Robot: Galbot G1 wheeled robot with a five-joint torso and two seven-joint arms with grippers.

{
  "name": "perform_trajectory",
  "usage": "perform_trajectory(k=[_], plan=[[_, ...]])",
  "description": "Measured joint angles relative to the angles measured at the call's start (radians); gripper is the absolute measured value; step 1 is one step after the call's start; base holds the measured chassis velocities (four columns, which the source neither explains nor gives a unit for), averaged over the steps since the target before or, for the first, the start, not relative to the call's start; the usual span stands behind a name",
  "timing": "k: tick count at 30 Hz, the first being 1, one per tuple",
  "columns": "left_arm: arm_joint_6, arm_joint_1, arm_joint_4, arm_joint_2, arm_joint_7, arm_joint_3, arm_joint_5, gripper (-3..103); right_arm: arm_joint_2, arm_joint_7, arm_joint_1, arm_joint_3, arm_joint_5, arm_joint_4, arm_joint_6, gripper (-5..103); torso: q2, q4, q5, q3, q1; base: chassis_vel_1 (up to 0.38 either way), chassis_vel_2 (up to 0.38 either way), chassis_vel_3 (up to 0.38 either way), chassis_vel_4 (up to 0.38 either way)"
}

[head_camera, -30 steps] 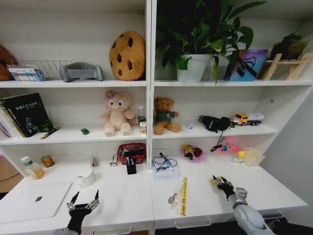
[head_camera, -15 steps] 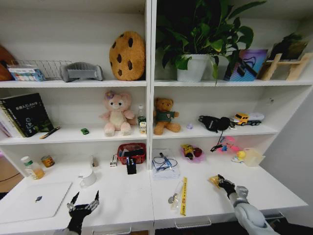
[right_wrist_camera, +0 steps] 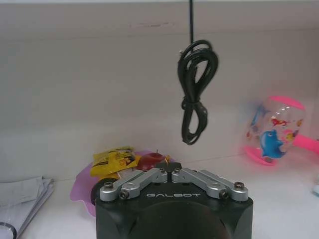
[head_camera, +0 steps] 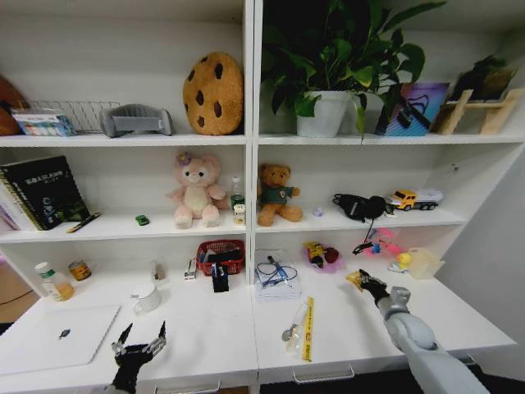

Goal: Organize the objects on the table.

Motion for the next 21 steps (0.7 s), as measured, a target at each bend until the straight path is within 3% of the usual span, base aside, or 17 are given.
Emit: perform_trajectory(k=[8,15,21], plan=[[0.0,0.023,-0.007,-0.003,-0.004,-0.019,0.003,99,0.032,-0.051,0.214,-0.152,-0.004,-0.228,0.027,0,0.0,-0.0004,0.0001,0.0,0.0,0.0,0.0,0.0,0.0],[0.011,0.029,-0.005,-0.011,-0.01,-0.022,0.005,99,0.069,-0.099,0.359,-0.21,-0.067,-0.404,0.088,0,0.0,-0.0003,0.0001,0.0,0.0,0.0,0.0,0.0,0.0],[0.012,0.029,0.003,-0.019,-0.011,-0.019,0.009,99,0.077,-0.118,0.397,-0.243,-0.081,-0.458,0.111,0,0.0,-0.0005,0.0,0.0,0.0,0.0,0.0,0.0,0.0]])
